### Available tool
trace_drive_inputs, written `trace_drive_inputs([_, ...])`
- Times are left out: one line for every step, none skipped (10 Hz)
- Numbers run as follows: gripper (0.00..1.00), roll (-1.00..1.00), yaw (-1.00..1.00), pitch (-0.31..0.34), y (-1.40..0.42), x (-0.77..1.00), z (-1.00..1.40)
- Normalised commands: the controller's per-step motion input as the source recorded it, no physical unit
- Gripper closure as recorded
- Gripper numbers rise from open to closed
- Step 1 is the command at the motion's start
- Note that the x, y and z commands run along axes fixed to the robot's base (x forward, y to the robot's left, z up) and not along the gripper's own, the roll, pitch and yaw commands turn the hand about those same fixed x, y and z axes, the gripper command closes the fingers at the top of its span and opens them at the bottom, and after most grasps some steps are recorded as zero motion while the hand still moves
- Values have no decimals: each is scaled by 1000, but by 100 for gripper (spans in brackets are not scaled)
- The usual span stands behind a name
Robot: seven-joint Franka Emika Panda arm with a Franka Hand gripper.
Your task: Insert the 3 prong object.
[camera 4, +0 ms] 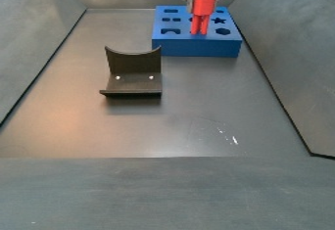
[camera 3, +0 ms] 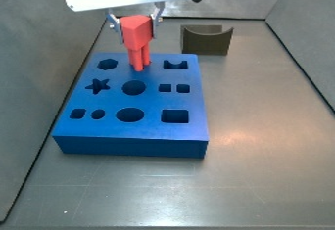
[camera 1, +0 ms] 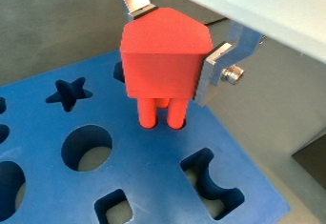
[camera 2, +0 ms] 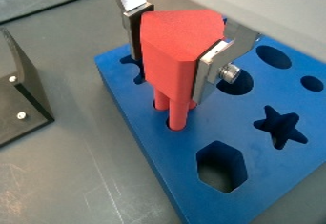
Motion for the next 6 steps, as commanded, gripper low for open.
trace_drive_inputs([100,11,51,0,0,43,-269])
trace_drive_inputs([100,20,6,0,0,91,-320])
trace_drive_inputs([100,14,0,10,0,166,-349])
trace_drive_inputs([100,4,0,19,0,206,-363])
trace_drive_inputs([100,0,0,6,0,160,-326])
trace_drive_inputs([100,0,0,0,0,129,-297])
